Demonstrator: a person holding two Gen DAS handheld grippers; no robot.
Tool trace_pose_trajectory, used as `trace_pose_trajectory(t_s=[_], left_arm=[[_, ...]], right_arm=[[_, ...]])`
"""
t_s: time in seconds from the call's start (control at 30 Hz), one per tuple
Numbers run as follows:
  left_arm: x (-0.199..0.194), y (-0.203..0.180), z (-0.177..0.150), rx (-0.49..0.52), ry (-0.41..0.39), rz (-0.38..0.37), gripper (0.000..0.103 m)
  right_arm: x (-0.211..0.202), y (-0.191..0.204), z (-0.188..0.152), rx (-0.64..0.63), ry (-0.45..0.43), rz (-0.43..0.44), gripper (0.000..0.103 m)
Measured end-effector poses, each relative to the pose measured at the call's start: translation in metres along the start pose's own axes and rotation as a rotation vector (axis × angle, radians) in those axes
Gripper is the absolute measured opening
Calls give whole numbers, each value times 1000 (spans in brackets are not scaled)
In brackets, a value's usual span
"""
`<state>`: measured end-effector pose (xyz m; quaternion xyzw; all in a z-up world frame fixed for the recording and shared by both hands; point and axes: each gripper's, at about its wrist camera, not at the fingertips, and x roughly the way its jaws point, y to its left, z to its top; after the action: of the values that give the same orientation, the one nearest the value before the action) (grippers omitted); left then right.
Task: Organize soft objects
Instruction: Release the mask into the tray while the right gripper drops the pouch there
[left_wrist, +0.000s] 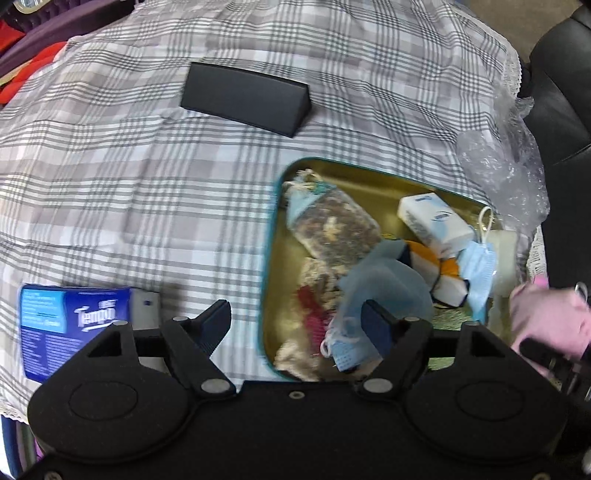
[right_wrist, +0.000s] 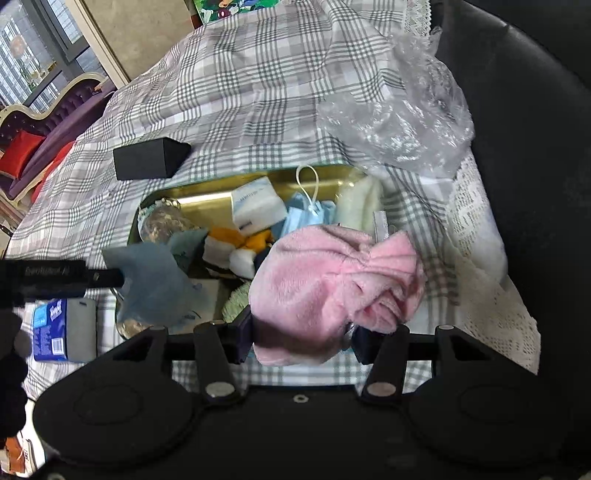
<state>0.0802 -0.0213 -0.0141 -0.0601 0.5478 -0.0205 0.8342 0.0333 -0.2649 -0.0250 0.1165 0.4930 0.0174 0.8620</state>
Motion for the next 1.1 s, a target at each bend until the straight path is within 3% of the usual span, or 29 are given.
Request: trace_pose_trajectory(t_s=[0.57,0.67,0.7,1.1], left_arm=[[-20,50,-12,27,-6,1,77],[-21,54,-11,24,-7,-4,77],[-21,56,-12,23,-9,-5,77],[-32,44,-25,22,-46,4,77]], right_arm=[[54,83,79,4,-63,54,51],[64,94,87,8,-63,68,58],[66,97,88,14,-65,57,65],[22,74,48,-51,-122,-46,67]])
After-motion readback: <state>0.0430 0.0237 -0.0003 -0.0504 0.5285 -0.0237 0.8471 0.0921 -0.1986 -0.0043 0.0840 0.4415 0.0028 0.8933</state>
